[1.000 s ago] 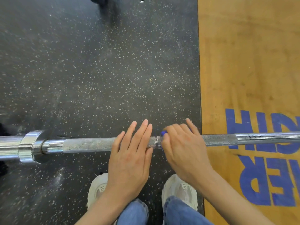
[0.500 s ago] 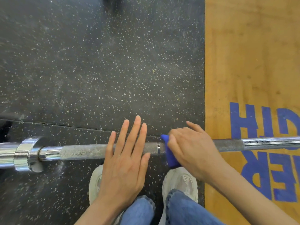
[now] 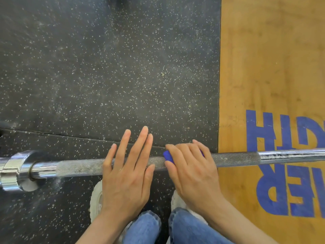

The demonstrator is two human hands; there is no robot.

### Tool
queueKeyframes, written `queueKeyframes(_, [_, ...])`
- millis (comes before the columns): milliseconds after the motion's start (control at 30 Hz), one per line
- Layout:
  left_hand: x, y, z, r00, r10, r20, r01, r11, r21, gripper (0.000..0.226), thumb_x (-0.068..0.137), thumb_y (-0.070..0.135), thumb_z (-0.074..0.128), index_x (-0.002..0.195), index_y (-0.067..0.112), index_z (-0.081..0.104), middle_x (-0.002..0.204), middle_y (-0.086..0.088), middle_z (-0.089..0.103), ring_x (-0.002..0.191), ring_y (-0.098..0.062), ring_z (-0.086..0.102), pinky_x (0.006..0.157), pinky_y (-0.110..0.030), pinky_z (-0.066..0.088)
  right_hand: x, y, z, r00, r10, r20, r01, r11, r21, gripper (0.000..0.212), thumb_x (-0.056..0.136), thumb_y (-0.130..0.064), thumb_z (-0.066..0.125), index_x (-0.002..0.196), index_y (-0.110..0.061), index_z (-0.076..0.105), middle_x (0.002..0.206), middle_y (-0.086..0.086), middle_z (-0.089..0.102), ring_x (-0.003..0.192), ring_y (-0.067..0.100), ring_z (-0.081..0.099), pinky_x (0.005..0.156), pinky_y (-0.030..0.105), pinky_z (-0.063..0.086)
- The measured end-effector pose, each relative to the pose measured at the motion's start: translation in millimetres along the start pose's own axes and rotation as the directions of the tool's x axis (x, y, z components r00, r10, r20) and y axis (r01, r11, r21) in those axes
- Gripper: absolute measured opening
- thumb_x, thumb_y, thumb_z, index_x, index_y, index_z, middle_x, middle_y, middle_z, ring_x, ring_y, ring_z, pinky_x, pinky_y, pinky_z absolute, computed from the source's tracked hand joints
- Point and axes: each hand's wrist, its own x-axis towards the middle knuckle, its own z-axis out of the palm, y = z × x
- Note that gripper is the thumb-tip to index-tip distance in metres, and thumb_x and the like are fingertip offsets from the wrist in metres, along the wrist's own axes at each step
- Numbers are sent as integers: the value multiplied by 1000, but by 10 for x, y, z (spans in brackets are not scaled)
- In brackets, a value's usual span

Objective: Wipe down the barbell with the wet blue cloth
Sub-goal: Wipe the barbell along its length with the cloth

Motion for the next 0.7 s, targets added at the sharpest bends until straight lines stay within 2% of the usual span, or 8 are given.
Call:
queueKeyframes(67, [45,-3,-11,1000,-5,9,6,1000,-4,55,103,33,32,153,12,43,164,0,33,155,-25,17,122,-42,12,-47,199,-43,998,-59,-7,59,998,-27,49,111,-37,24,125,-10,63,109,0,64,102,25,59,112,44,34])
queueKeyframes(200, [164,-19,-8,1000,-14,11,14,1000,-5,54,105,34,29,151,11,47,164,0,33,155,-25,18,122,-39,10,43,0,67,998,50,-49,-49,999,10,46,110,-37,26,132,-8,54,119,5,63,114,26,54,115,44,30])
queueKeyframes(333, [307,-54,2,1000,-12,-4,12,1000,5,54,107,36,26,150,13,50,164,-1,33,155,-26,18,122,-41,13,115,124,117,997,-69,-44,68,997,-30,49,111,-39,25,146,-8,42,134,9,60,128,28,51,118,42,27])
queueKeyframes(400, [384,-67,3,1000,-15,-12,15,1000,-3,53,107,36,27,149,15,50,163,-1,34,155,-25,18,122,-41,13,62,301,85,996,-57,-61,53,996,-71,51,111,-39,25,150,-9,35,143,9,55,136,28,44,120,42,25])
queueKeyframes(500, [518,-95,27,999,-17,-43,17,1000,-3,51,107,35,28,147,17,53,162,-1,36,154,-27,21,121,-42,15,228,128,171,992,48,-117,-50,999,-10,48,110,-35,29,151,-11,35,149,6,50,140,25,41,120,44,27])
queueKeyframes(567, [611,-126,39,998,-12,-65,12,1000,-3,49,107,34,30,145,16,55,161,-3,38,153,-28,22,120,-43,17,342,99,227,991,-8,-132,9,1000,3,46,111,-33,28,151,-11,36,150,5,50,140,25,43,119,44,28])
queueKeyframes(633, [713,-154,49,997,-5,-79,6,1000,2,49,107,34,30,144,16,56,160,-3,40,153,-29,23,120,-44,17,361,329,188,990,-96,-105,89,993,-72,48,112,-36,26,153,-13,33,153,6,48,141,28,43,120,43,27])
queueKeyframes(700, [821,-178,53,996,-5,-93,6,1000,5,50,108,35,28,143,16,58,159,-3,41,153,-29,24,120,-43,17,334,496,135,992,-64,-105,52,993,-110,48,112,-36,26,154,-15,31,156,6,44,143,28,40,119,45,28])
